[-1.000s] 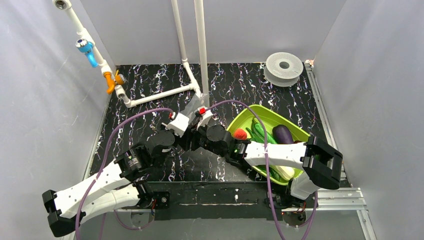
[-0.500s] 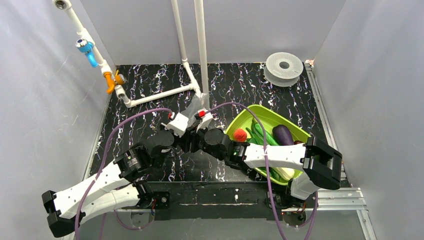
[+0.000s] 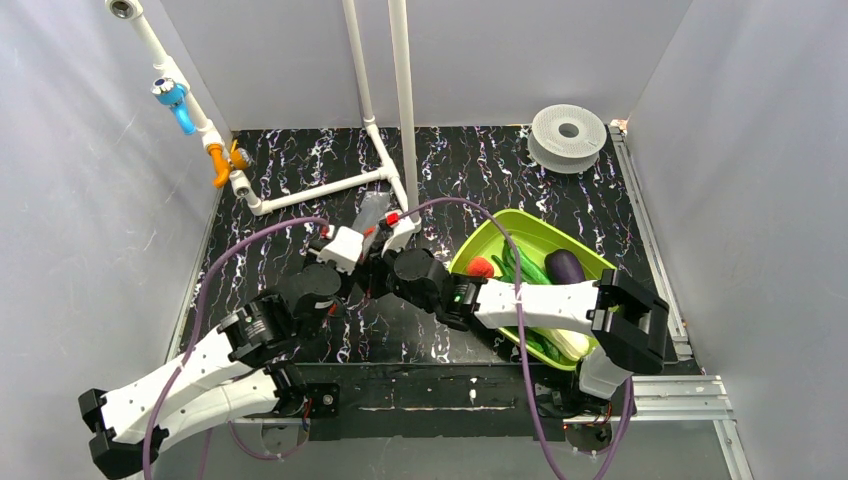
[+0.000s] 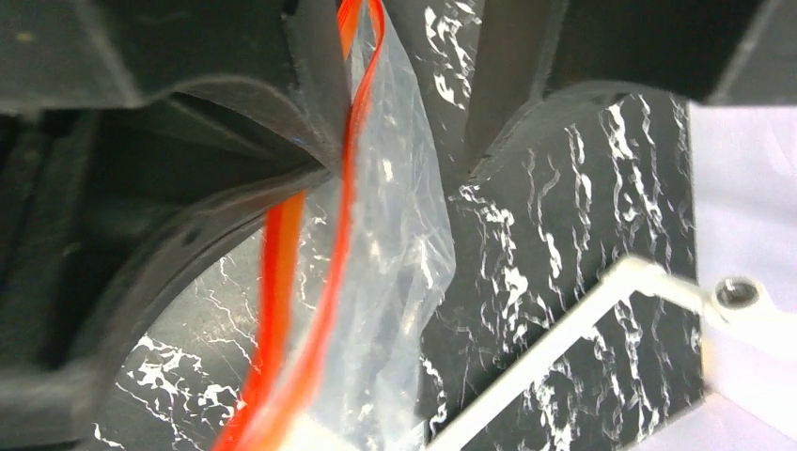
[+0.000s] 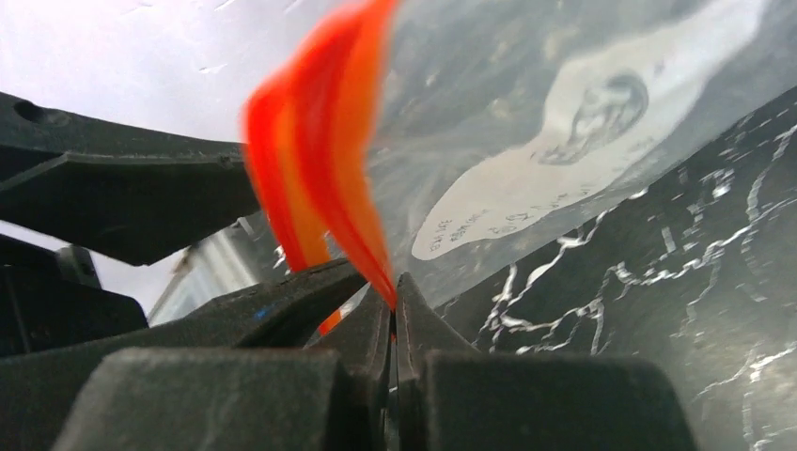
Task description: Place the food in the zip-top bag and seal the zipper
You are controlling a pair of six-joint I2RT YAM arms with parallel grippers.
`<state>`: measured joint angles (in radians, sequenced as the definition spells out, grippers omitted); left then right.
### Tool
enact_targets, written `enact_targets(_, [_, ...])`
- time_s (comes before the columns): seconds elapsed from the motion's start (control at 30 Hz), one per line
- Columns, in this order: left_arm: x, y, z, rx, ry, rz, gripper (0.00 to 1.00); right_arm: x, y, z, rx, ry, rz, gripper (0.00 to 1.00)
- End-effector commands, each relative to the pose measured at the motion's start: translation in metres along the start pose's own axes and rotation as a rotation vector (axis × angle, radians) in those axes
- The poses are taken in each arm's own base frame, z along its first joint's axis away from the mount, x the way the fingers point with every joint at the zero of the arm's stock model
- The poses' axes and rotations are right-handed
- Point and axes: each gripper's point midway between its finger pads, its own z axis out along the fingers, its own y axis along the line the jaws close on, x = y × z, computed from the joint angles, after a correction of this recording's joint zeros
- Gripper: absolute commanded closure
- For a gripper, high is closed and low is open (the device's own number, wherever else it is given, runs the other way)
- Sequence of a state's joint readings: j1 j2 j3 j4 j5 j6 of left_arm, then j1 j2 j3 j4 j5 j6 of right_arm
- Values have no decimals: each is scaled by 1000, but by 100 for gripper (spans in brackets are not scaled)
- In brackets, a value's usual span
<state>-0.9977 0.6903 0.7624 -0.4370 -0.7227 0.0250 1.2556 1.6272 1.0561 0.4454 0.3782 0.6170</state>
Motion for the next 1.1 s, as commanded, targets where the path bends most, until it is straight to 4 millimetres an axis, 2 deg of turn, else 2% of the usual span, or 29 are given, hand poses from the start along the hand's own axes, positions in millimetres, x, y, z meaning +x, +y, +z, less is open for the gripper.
enact_targets(0.0, [14, 14, -21, -30, 70, -137, 50, -37, 36, -18, -158, 21, 190, 99])
enact_targets(0.1, [26, 13, -32, -20, 140, -229, 41, -29, 42, -24, -207, 105, 276, 99])
enact_targets(0.2, [33, 8, -39, 2, 196, -285, 40, -23, 53, -24, -237, 177, 348, 99])
enact_targets(0.33, [27, 13, -45, -12, 204, -304, 42, -19, 71, -24, -274, 283, 402, 99])
enact_targets(0.47, [18, 24, -46, -51, 205, -260, 49, -11, 82, -23, -310, 357, 424, 99])
enact_targets(0.5, [17, 26, -46, -57, 208, -244, 52, -7, 84, -22, -315, 379, 432, 99])
enact_targets(0.57, [15, 28, -46, -68, 217, -206, 64, -1, 87, -21, -325, 421, 443, 99])
enact_targets(0.63, [14, 35, -47, -106, 243, -168, 87, 4, 88, -20, -332, 464, 452, 99])
enact_targets(0.67, [14, 40, -49, -133, 258, -166, 96, 7, 88, -20, -333, 488, 454, 99])
enact_targets(0.7, [14, 45, -51, -158, 271, -164, 100, 13, 85, -20, -323, 518, 454, 99])
enact_targets(0.77, [12, 54, -56, -199, 288, -164, 100, 25, 72, -23, -287, 572, 448, 99])
enact_targets(0.93, [2, 86, -80, -339, 347, -170, 100, 41, 14, -39, -221, 675, 415, 99])
enact_targets(1.0, [-2, 85, -79, -334, 360, -146, 100, 40, 5, -46, -268, 704, 408, 99])
enact_targets(1.07, [-6, 72, -68, -301, 363, -142, 100, 38, 2, -49, -307, 726, 382, 99])
